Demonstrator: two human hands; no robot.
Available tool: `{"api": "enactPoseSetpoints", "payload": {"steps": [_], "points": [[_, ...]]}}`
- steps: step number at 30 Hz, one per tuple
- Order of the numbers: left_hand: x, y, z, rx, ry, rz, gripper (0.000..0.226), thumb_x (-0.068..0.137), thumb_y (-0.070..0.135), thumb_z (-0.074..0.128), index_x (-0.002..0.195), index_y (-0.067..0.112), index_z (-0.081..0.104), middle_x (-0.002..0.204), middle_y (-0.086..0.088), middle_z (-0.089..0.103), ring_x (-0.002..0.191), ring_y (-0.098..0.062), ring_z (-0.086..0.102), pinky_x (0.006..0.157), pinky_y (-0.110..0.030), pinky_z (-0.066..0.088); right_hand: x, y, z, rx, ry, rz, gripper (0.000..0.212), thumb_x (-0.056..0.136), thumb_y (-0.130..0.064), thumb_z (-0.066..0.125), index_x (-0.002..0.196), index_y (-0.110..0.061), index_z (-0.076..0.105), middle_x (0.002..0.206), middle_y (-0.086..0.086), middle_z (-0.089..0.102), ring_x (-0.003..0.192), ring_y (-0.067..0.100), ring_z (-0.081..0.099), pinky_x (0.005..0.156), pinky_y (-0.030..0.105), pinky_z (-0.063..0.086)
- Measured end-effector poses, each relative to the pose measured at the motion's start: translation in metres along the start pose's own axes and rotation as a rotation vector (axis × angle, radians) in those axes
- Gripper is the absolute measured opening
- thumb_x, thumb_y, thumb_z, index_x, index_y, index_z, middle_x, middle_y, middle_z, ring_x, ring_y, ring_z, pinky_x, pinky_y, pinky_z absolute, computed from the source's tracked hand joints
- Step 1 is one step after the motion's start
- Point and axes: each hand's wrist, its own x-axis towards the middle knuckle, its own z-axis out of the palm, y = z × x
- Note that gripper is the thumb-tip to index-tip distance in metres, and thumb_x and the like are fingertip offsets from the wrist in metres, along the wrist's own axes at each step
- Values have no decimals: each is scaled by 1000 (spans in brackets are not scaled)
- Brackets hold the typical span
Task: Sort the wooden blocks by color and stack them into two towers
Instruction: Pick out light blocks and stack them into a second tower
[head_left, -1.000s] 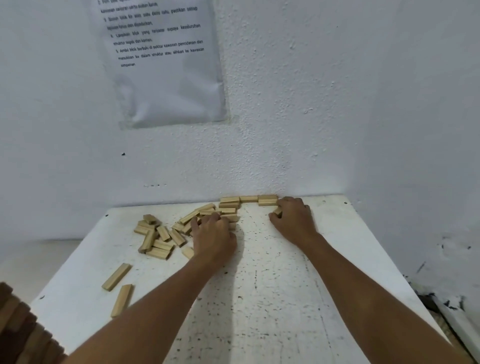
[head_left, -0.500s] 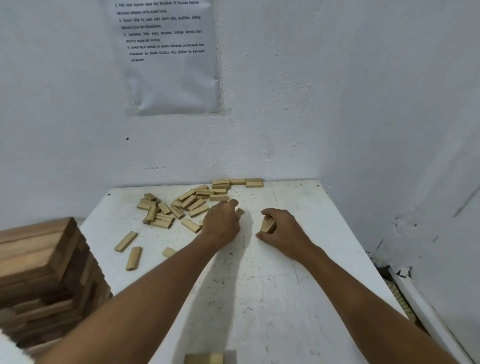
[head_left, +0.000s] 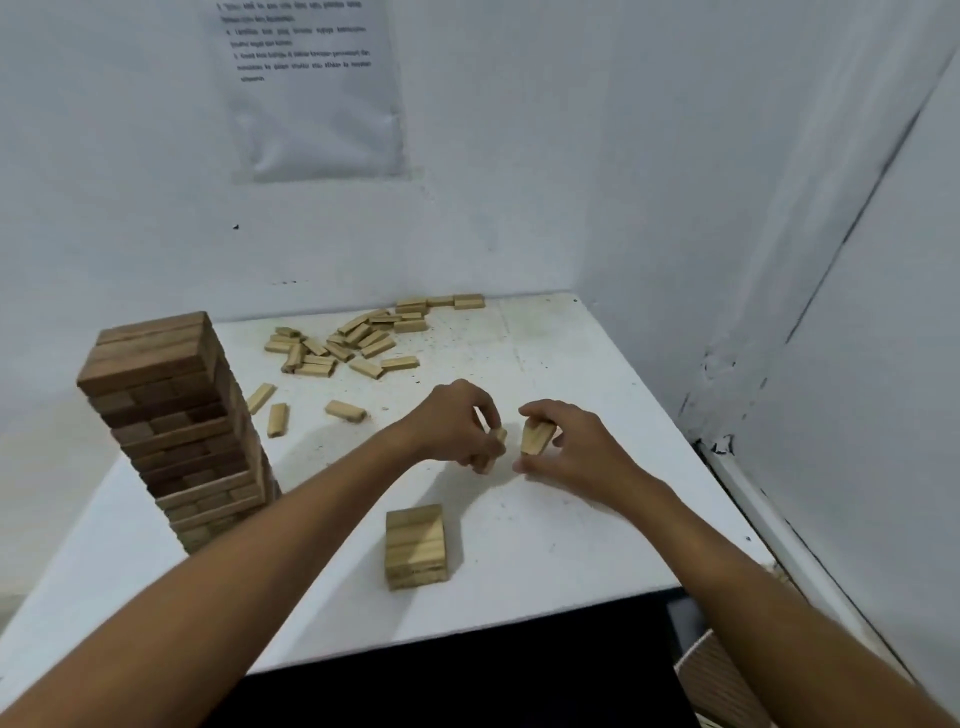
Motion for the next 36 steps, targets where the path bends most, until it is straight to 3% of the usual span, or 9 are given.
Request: {"api": "enactPoseSetpoints", "payload": {"steps": [3, 6, 10, 14, 17, 22, 25, 28, 36], "points": [[-8, 5, 18, 81, -20, -7, 24, 75, 22, 82, 88, 9, 68, 70, -5, 71, 53, -8, 65, 51, -20, 52, -30, 5, 0, -28, -52, 35, 66, 70, -25, 84, 129, -25, 56, 113, -7, 59, 106, 8, 53, 87, 19, 43], [-11, 9, 31, 130, -53, -30, 24, 76, 24, 81, 86, 4, 71, 68, -7, 72, 57, -12, 67, 56, -23, 57, -51, 8, 3, -68, -86, 54, 69, 70, -31, 84, 132, -30, 52, 116, -9, 58, 108, 6, 52, 93, 23, 43], [-11, 9, 39, 185, -56, -34, 33, 75, 30, 81, 88, 1, 72, 63, -3, 68, 41, 0, 54, 51, -17, 48, -61, 4, 9, -62, -86, 48, 75, 70, -30, 84, 137, -31, 49, 119, -9, 59, 111, 8, 51, 96, 25, 42], [-10, 6, 33, 234, -88, -14, 47, 70, 37, 84, 107, 14, 66, 97, -2, 67, 76, -11, 62, 69, -23, 53, -60, 4, 5, 17, -61, 75, 80, 68, -23, 85, 138, -31, 47, 124, -8, 56, 113, 8, 53, 97, 24, 43], [-16, 3, 29, 282, -187, 62, 62, 68, 35, 86, 122, 19, 61, 111, 4, 60, 90, -12, 56, 66, -17, 42, -61, 9, -3, 55, -45, 92, 78, 66, -18, 87, 132, -34, 50, 120, -9, 56, 105, 6, 55, 93, 20, 47], [-25, 2, 37, 288, -156, 165, 67, 65, 37, 88, 123, 15, 62, 108, 3, 59, 88, -10, 53, 65, -15, 38, -65, 17, -10, 60, -95, 110, 83, 64, -22, 88, 130, -48, 45, 122, -19, 58, 114, -3, 52, 97, 17, 41], [-26, 5, 43, 295, -133, 198, 66, 64, 39, 88, 120, 13, 63, 103, 3, 58, 89, -12, 53, 68, -19, 40, -67, 19, -12, 49, -72, 103, 81, 67, -22, 86, 134, -44, 46, 126, -21, 55, 117, -10, 47, 94, 12, 37], [-25, 7, 47, 307, -110, 223, 64, 63, 43, 87, 115, 13, 65, 103, 0, 60, 90, -14, 53, 72, -24, 45, -69, 23, -15, 16, -62, 110, 75, 71, -21, 83, 132, -46, 45, 128, -21, 53, 116, -6, 48, 93, 15, 38], [-23, 7, 55, 267, -79, 285, 51, 64, 41, 87, 102, 12, 70, 87, 1, 62, 80, -13, 56, 67, -22, 43, -68, 26, -4, 61, -43, 127, 76, 72, -14, 82, 135, -37, 48, 117, -14, 63, 105, -5, 56, 82, 5, 37]]}}
